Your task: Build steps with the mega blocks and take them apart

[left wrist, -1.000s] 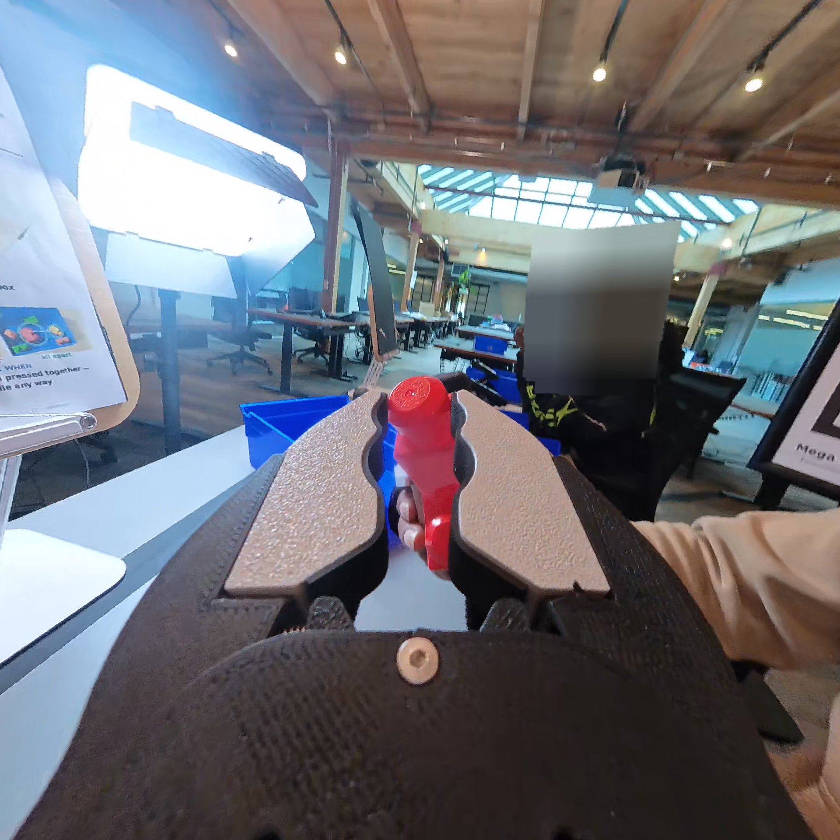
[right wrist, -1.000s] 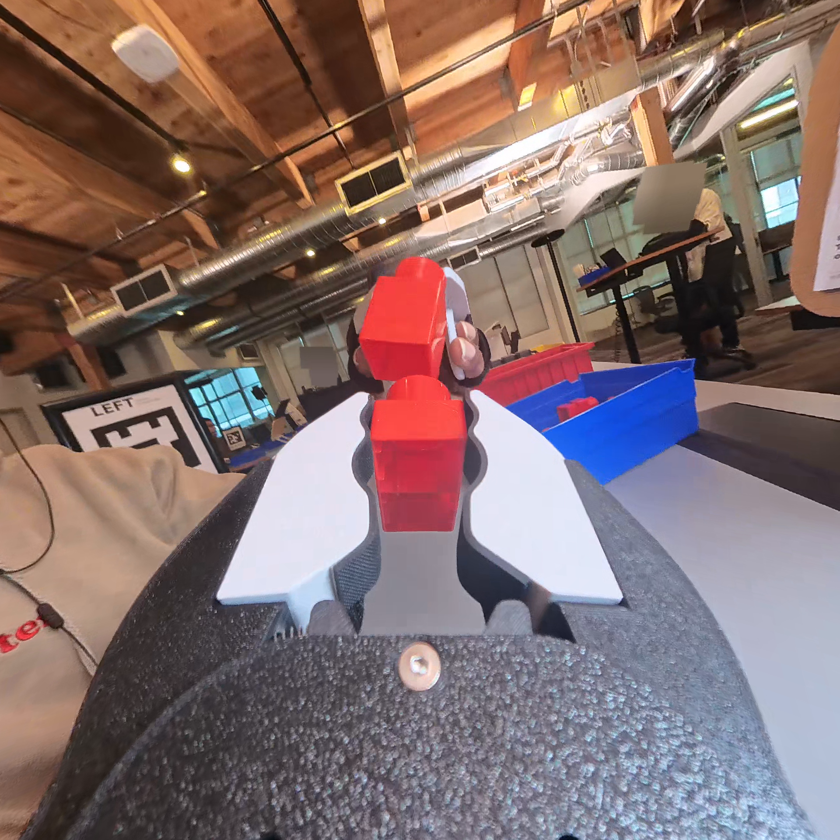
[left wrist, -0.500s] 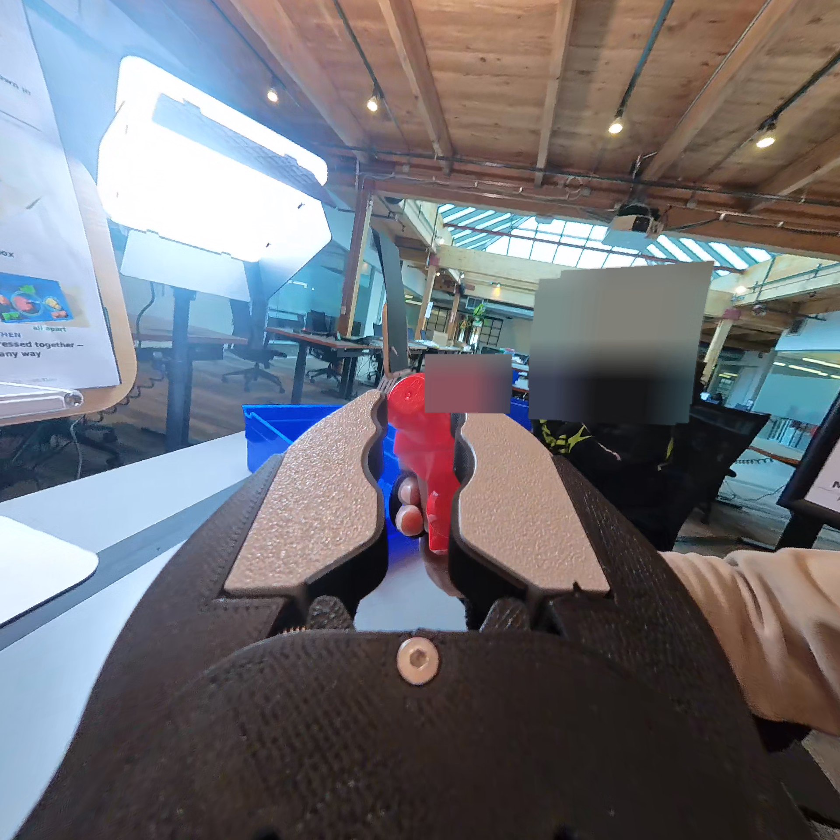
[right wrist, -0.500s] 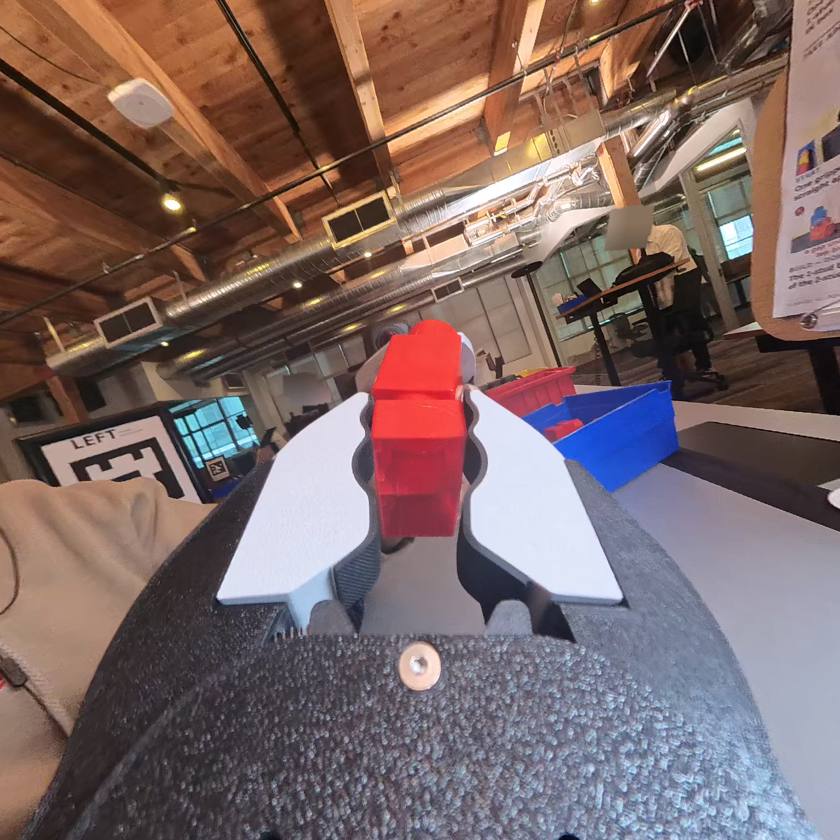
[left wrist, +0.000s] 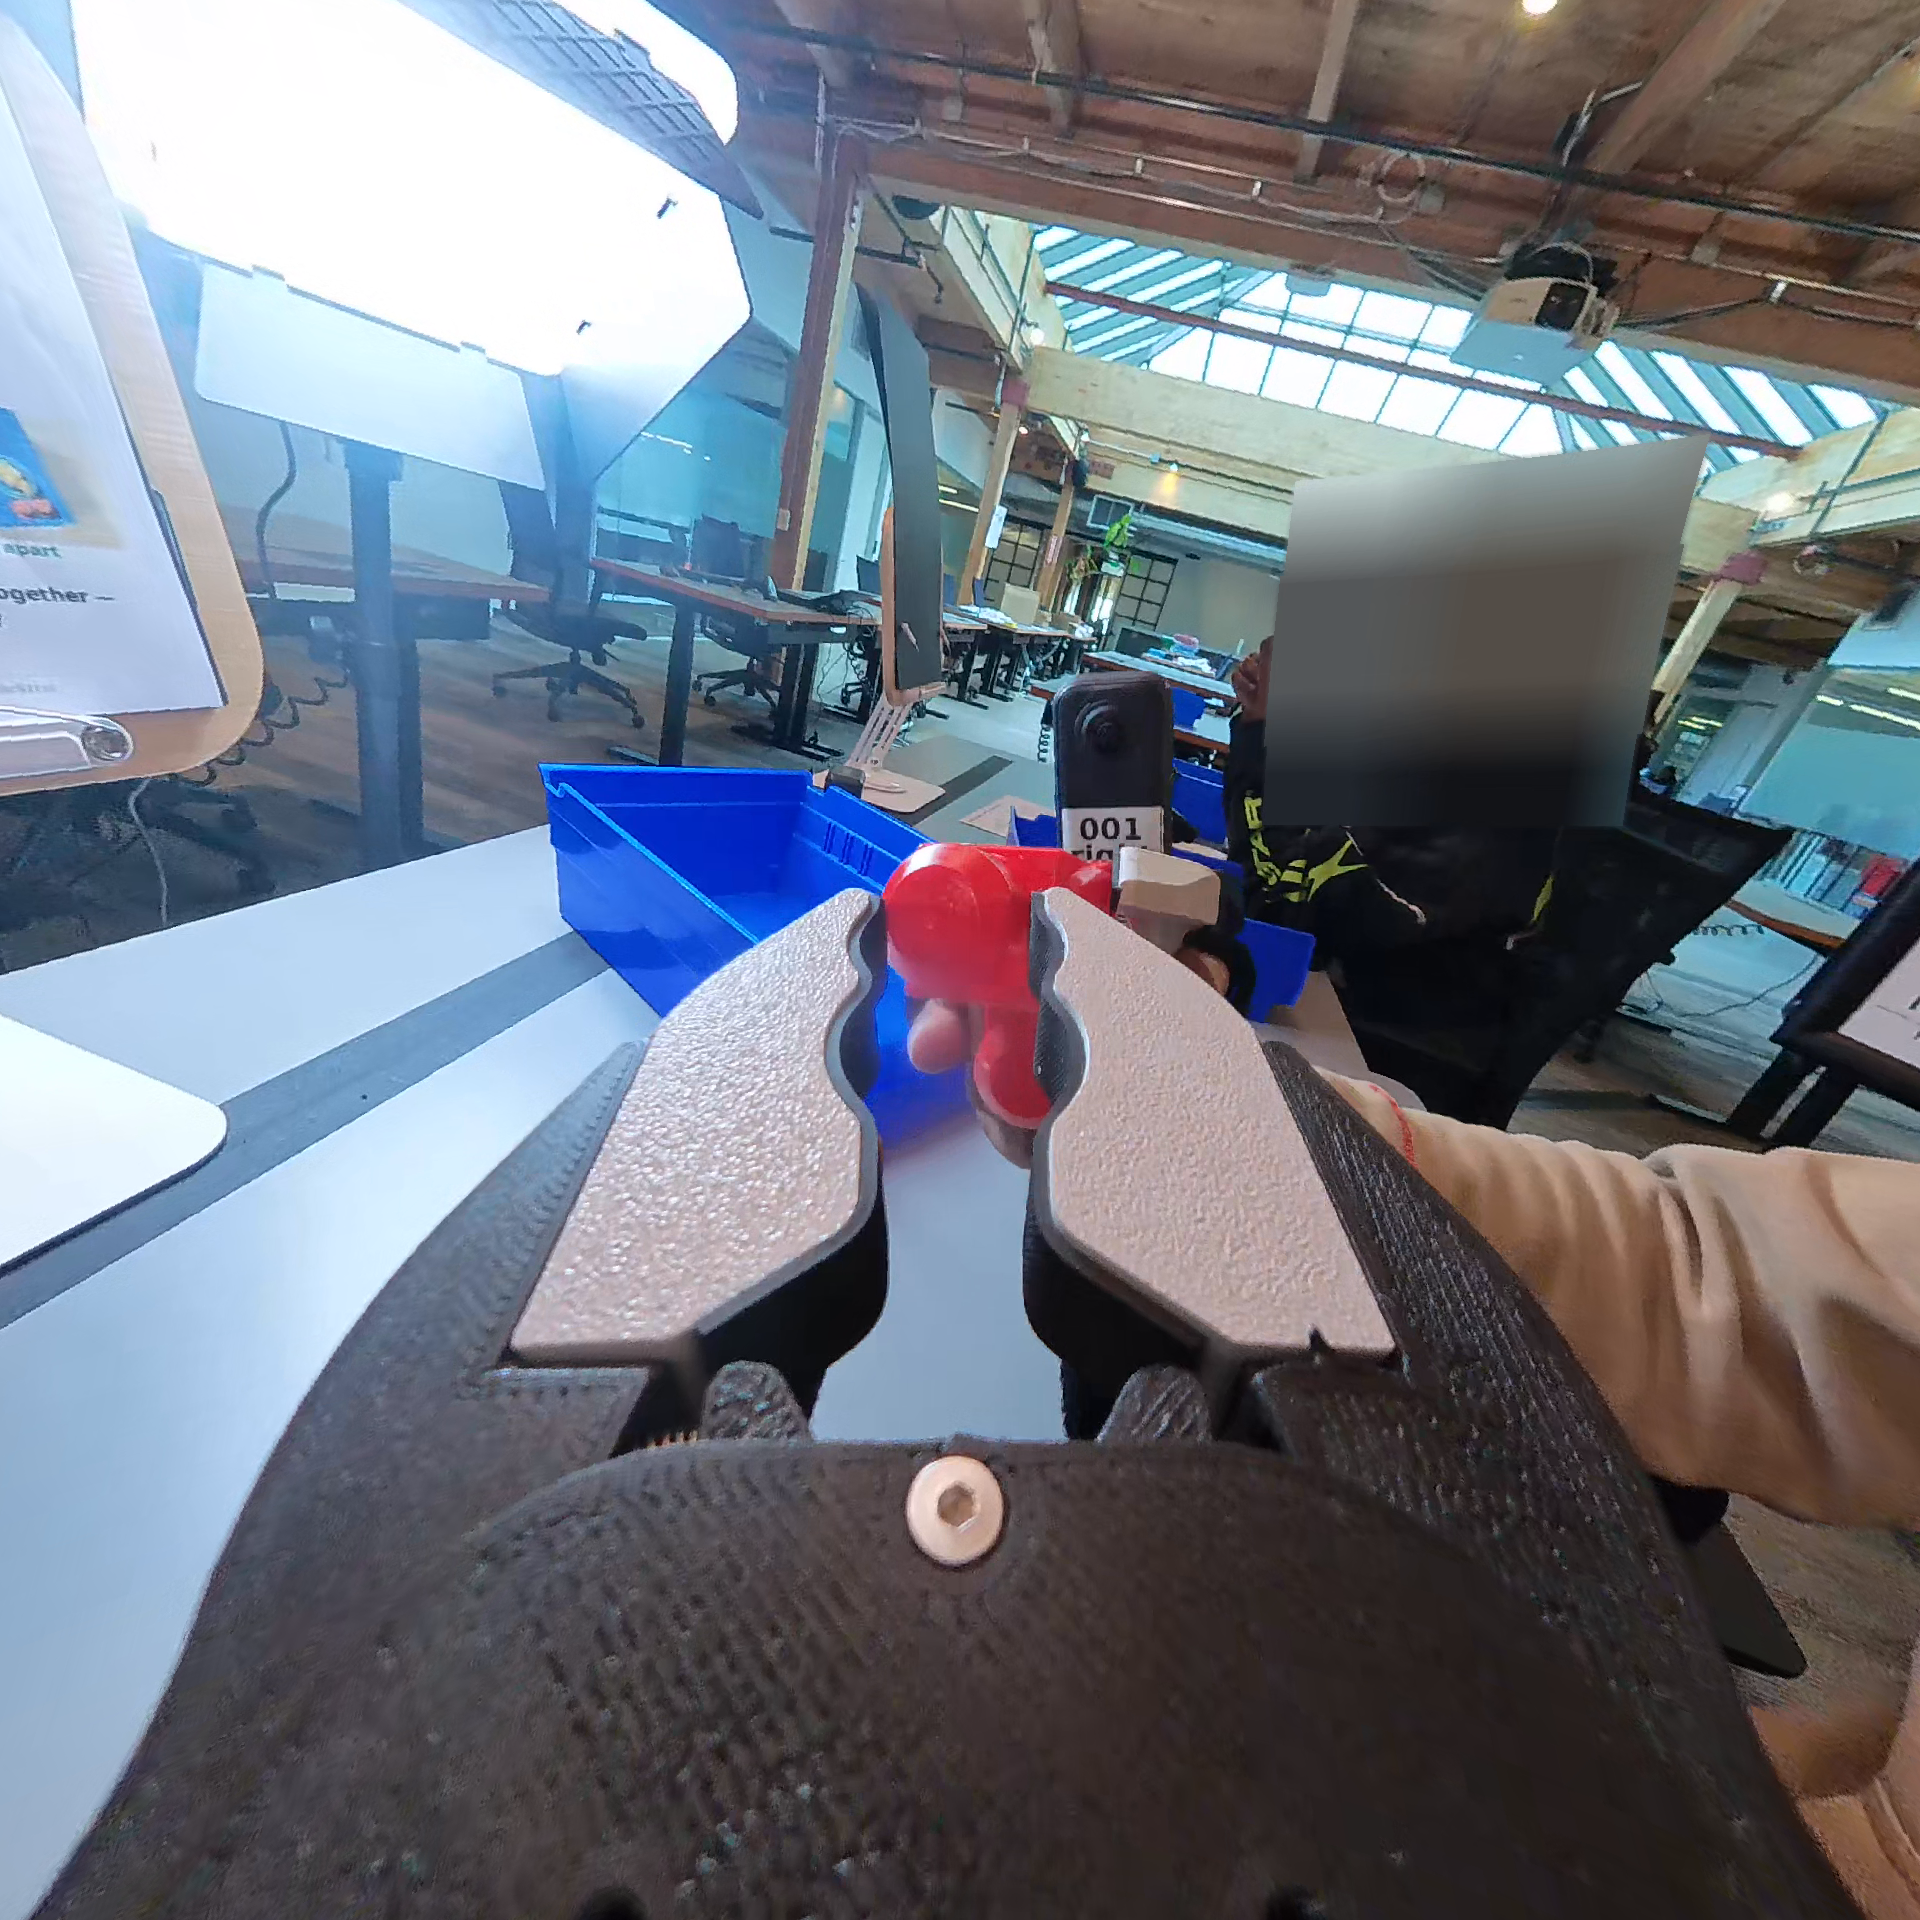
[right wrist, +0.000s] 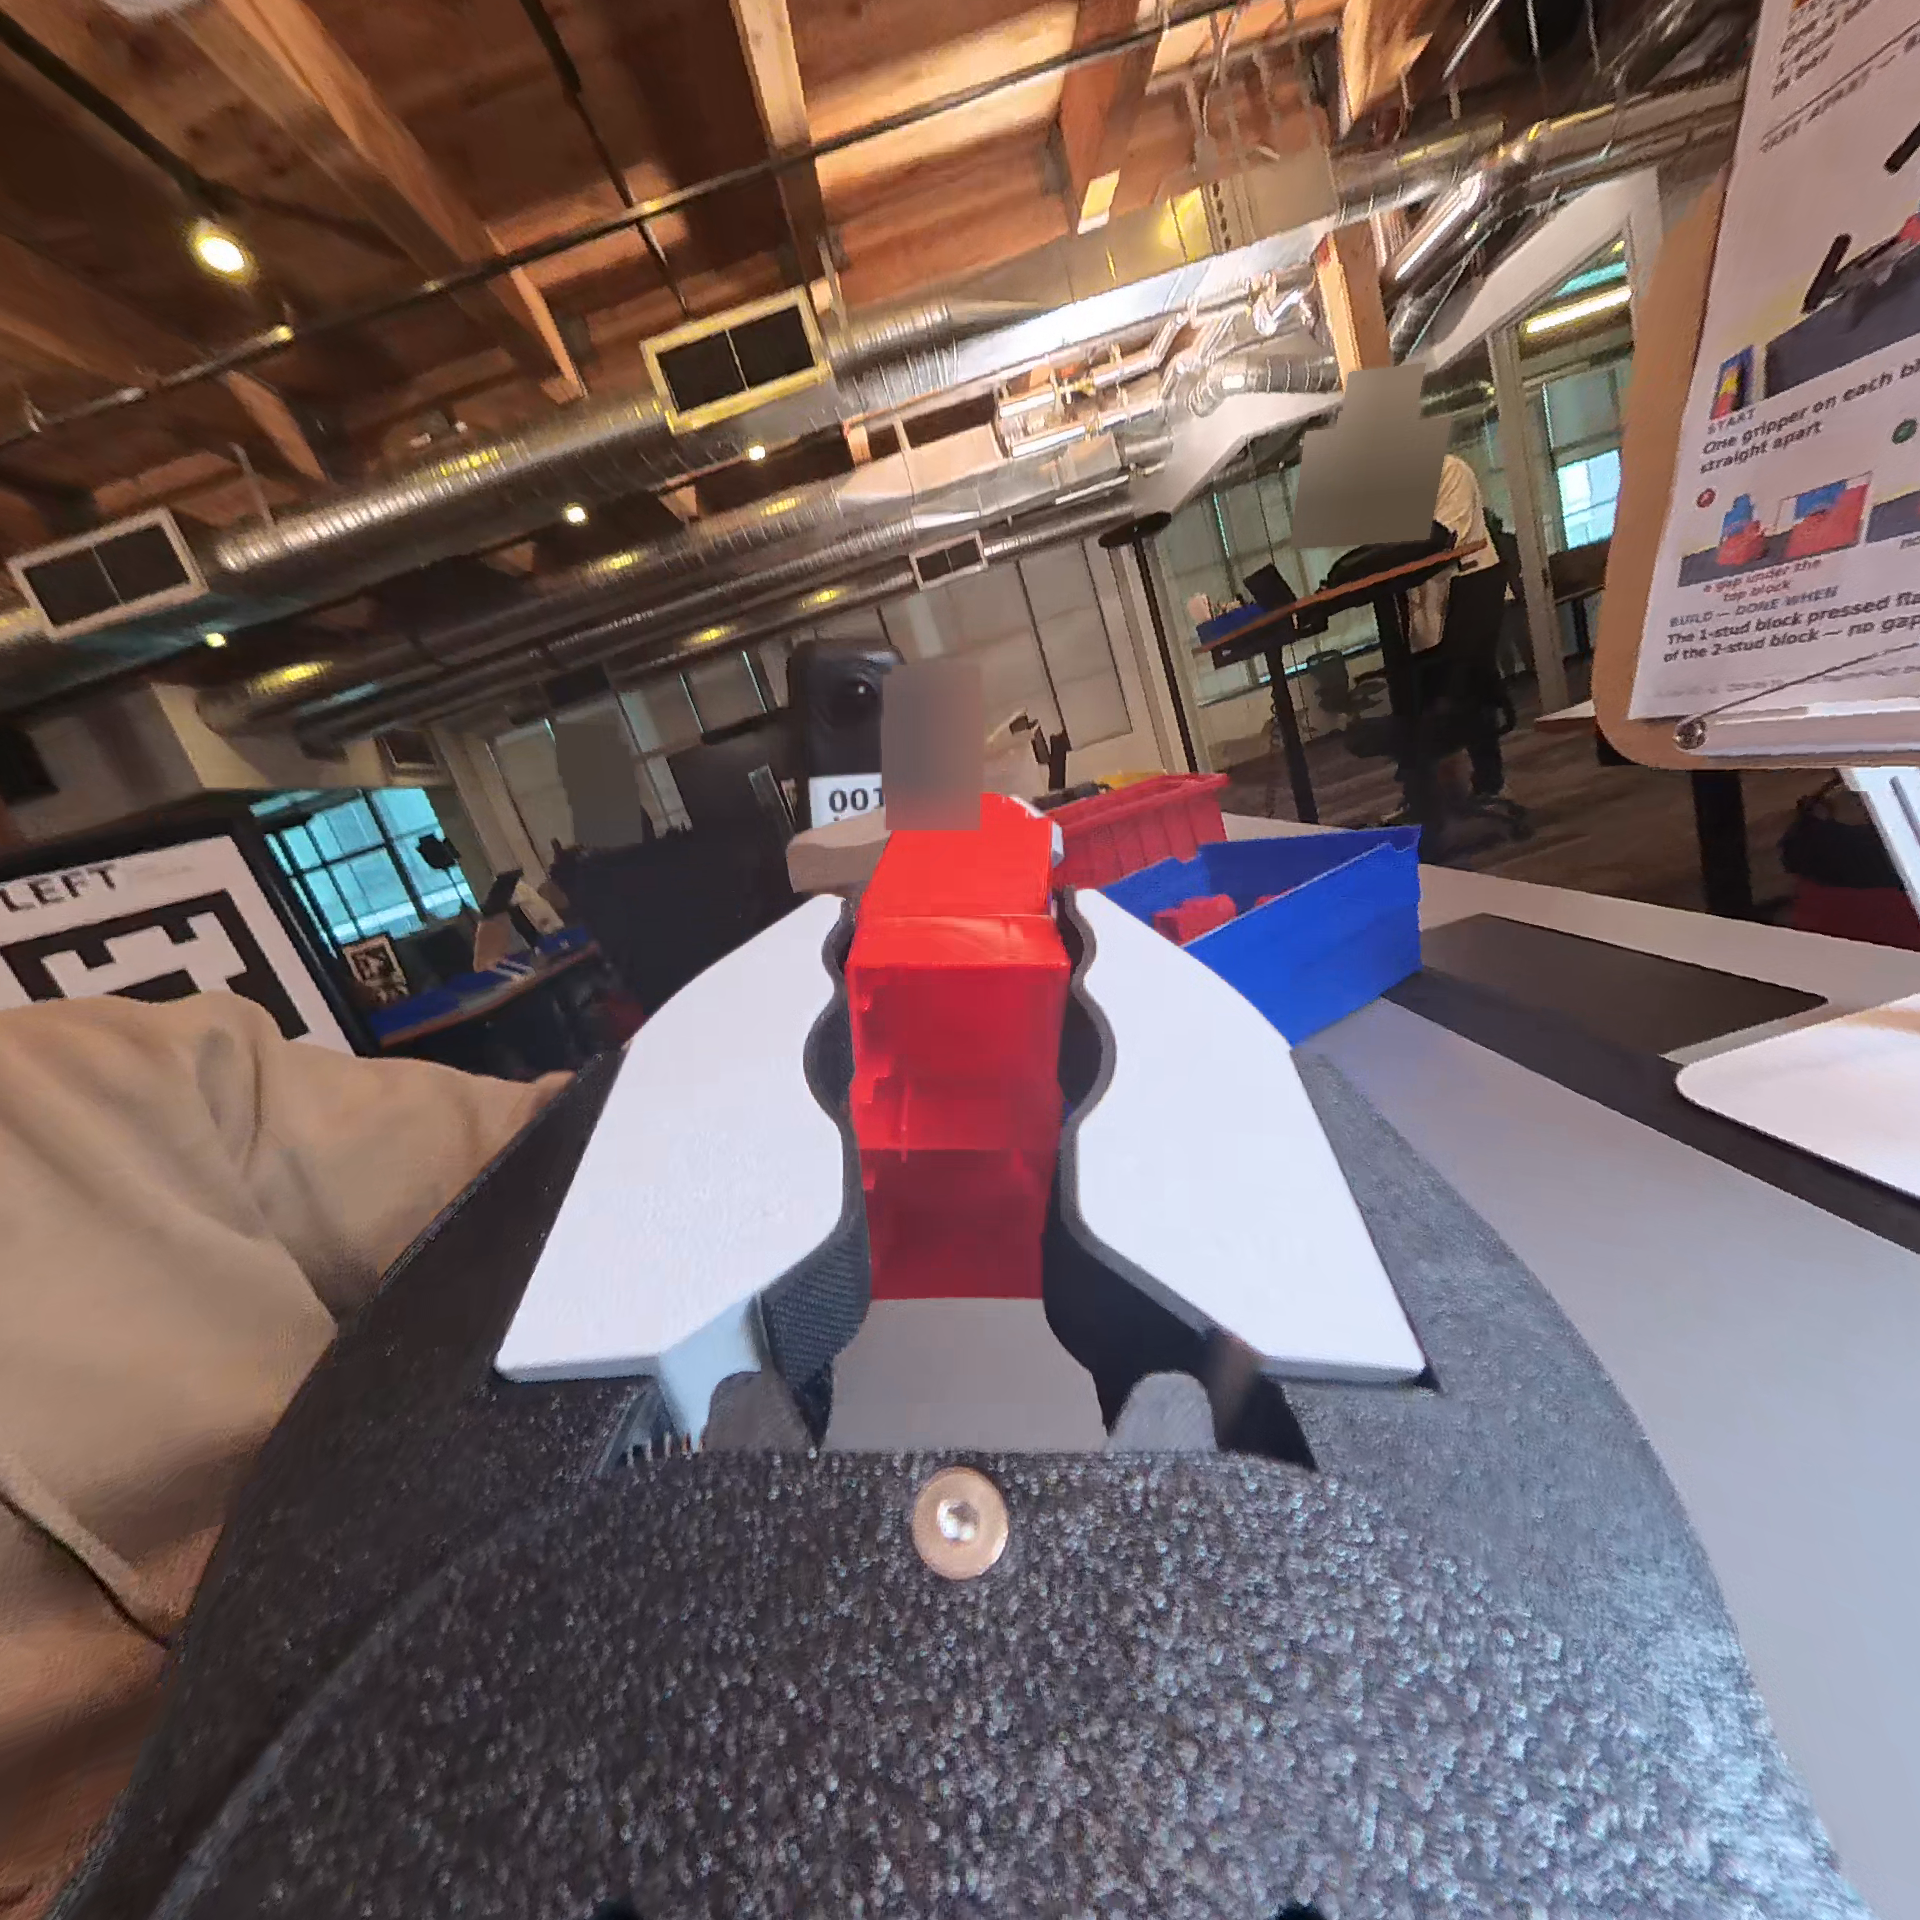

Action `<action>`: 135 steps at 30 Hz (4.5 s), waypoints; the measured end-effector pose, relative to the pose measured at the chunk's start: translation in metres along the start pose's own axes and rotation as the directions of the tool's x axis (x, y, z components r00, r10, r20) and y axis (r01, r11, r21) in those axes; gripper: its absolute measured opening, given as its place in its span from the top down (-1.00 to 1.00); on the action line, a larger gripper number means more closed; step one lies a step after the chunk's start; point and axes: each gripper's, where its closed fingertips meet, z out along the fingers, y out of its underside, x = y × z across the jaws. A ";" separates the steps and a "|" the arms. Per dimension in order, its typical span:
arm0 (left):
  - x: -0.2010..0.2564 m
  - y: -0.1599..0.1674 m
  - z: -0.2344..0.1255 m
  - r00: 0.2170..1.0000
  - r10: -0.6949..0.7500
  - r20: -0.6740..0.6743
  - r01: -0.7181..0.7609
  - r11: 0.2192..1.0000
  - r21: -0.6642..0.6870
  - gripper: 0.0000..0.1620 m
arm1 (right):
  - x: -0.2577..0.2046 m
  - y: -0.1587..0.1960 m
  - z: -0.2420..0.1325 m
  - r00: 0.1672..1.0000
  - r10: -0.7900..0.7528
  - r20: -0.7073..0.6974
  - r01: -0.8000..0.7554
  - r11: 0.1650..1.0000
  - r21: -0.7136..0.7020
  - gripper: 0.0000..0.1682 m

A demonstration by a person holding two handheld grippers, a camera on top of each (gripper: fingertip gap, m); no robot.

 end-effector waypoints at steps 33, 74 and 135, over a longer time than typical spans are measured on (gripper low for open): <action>-0.004 -0.018 -0.017 0.992 0.128 0.002 -0.128 0.992 0.018 0.68 | 0.000 0.032 0.011 0.995 -0.098 -0.018 0.093 0.982 -0.166 0.56; 0.014 0.107 -0.025 0.935 0.058 -0.351 -0.231 0.849 -0.475 0.21 | 0.001 0.046 0.030 0.995 -0.091 -0.037 0.086 0.988 -0.125 0.56; 0.001 0.068 -0.060 0.929 0.178 -0.325 -0.325 0.811 -0.486 0.53 | 0.004 0.109 0.008 0.981 -0.189 0.031 0.172 0.802 -0.572 0.56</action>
